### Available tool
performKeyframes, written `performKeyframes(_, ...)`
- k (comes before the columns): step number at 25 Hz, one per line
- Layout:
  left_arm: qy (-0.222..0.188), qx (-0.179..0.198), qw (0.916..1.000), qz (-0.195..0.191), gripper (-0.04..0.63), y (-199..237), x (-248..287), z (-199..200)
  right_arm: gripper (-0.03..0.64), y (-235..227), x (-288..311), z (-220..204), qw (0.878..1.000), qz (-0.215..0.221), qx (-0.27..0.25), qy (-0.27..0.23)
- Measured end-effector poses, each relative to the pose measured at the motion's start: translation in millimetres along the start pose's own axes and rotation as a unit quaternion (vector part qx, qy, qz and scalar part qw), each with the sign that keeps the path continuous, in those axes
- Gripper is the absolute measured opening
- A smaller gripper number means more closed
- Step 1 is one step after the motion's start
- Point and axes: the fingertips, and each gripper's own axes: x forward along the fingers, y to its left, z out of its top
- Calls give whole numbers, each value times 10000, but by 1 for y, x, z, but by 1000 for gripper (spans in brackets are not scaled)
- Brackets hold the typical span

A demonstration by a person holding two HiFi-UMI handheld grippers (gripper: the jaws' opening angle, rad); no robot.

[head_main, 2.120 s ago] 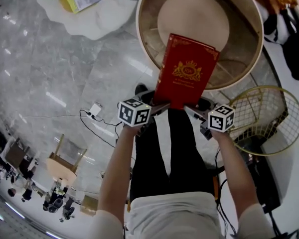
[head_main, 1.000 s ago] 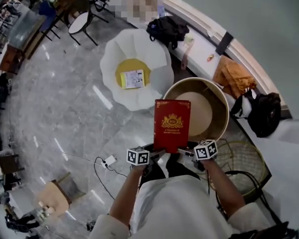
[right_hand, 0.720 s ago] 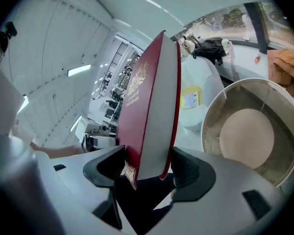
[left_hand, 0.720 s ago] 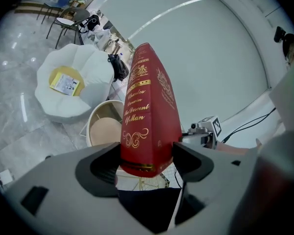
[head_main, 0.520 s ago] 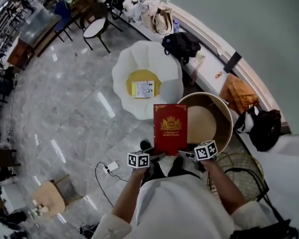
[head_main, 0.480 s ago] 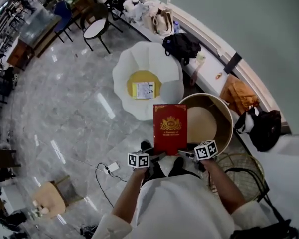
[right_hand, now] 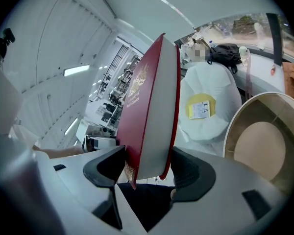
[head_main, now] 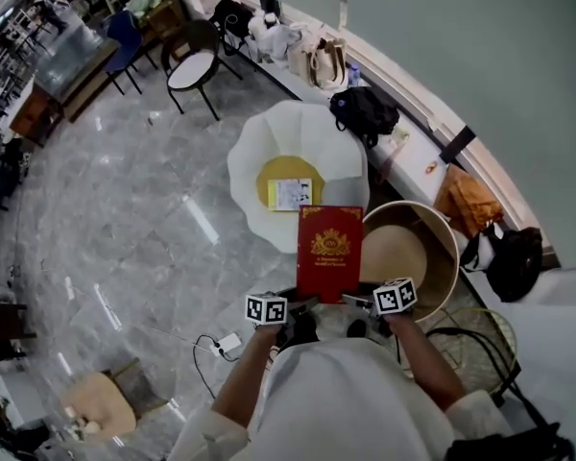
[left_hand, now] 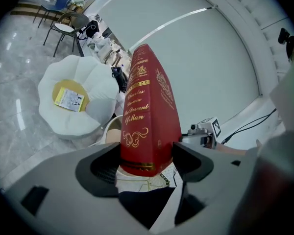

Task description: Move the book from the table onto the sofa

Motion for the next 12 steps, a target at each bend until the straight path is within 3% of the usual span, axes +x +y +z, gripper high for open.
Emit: performKeyframes(12, 79, 234, 9997, -26, 336, 55, -61, 74, 307, 35, 79, 64, 9998, 16, 9, -201)
